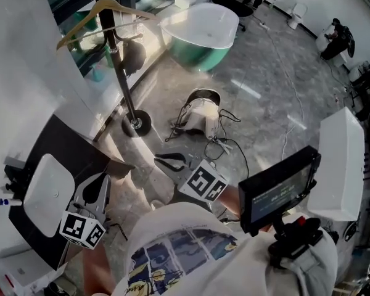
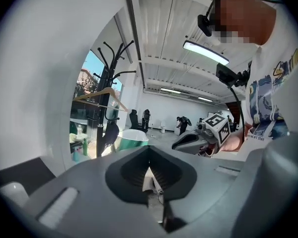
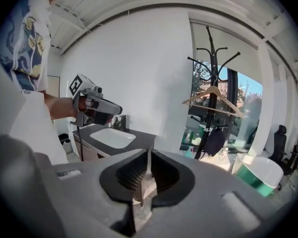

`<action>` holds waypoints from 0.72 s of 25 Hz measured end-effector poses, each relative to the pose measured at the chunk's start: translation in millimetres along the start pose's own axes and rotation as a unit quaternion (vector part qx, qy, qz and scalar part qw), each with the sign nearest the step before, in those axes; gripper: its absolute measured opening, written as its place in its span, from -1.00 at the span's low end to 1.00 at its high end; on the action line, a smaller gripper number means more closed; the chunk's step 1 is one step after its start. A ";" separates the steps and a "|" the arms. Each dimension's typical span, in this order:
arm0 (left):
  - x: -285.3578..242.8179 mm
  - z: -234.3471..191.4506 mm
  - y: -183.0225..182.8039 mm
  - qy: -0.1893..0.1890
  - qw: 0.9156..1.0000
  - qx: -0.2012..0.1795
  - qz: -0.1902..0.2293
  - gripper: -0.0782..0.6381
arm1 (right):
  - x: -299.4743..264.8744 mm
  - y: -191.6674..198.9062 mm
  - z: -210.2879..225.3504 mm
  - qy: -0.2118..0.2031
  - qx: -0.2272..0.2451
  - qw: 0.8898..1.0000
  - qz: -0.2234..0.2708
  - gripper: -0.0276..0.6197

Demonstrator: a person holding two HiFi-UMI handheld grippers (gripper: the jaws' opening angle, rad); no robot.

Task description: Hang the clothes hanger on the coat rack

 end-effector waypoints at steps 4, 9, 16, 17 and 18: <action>-4.8 11.8 5.2 0.016 1.000 0.004 -0.009 -0.77 | 2.2 -10.6 -8.2 -0.008 0.003 1.000 0.012 -0.89; -3.7 35.9 17.4 0.046 0.998 0.006 -0.030 -0.77 | 12.1 -13.2 -22.8 -0.010 0.013 1.000 0.016 -0.91; 6.6 74.7 27.3 0.067 0.997 0.006 -0.027 -0.77 | 37.9 -15.5 -50.2 -0.016 0.026 0.999 0.024 -0.91; 6.0 77.1 28.3 0.068 0.997 0.007 -0.027 -0.77 | 40.1 -15.4 -51.4 -0.016 0.026 0.999 0.025 -0.91; 5.1 79.2 29.3 0.070 0.997 0.007 -0.027 -0.77 | 41.9 -15.2 -51.9 -0.016 0.026 0.999 0.026 -0.91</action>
Point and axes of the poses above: the fingertips, and each gripper's own axes: x backward along the fingers, z to its right, y out of its underside, the point moved 4 cm from there along x, backward along the fingers, and after that the axes turned 14 degrees about y, right-handed, at the moved point
